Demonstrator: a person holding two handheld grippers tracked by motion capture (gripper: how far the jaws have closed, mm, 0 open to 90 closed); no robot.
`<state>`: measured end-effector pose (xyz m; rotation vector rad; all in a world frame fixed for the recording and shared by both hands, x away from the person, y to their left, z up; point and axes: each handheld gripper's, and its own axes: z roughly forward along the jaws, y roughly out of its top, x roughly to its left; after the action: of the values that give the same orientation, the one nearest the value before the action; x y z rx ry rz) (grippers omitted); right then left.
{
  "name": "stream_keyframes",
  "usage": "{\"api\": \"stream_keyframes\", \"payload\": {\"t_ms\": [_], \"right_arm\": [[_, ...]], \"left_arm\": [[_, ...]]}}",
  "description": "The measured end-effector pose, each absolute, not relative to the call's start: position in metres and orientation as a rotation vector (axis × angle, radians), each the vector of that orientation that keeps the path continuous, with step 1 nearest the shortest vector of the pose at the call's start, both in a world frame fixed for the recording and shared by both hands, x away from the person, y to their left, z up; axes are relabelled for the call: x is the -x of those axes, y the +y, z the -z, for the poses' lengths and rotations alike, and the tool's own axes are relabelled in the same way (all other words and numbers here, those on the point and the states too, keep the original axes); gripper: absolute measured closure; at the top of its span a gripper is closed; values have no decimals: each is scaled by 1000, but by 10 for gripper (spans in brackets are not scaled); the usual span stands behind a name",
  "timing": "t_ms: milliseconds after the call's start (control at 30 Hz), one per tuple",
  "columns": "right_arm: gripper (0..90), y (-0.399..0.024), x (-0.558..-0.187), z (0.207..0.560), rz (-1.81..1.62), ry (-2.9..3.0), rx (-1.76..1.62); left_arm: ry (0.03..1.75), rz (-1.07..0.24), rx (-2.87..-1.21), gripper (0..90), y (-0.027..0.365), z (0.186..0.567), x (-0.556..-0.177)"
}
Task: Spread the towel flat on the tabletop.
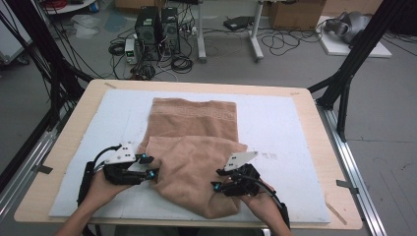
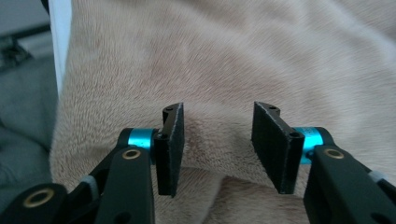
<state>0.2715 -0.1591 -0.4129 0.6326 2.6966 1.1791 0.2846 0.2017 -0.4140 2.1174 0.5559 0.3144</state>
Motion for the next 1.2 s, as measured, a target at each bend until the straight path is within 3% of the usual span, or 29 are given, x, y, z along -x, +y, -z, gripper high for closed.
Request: {"api": "stream_keyframes", "payload": {"t_ms": [167,267,333,433,633,933,1200], "right_arm": [[597,-145,-275,429,-1068,2735,-597],[719,-143,-277,429,-1075,2735,-584],[789,-144,-281,429,-1093,2738,-596],[831,-147,-283,424,-1113,2728,-593],[842,-162,-287,392,-1099,2639,-574],[845,-183,-329,345,-1077,2496,-634],[804,-185,-374,381,-944,2511,-843]], "left_arm": [[562,-332,-2160,522,185,421,-288],[576,-349,-2169,644,179,424,-292],[573,-364,-2173,780,177,424,-293],[567,-380,-2158,835,178,419,-291],[597,-420,-2100,841,198,394,-297],[692,-486,-2058,840,197,367,-330],[799,-467,-2087,694,187,381,-354]]}}
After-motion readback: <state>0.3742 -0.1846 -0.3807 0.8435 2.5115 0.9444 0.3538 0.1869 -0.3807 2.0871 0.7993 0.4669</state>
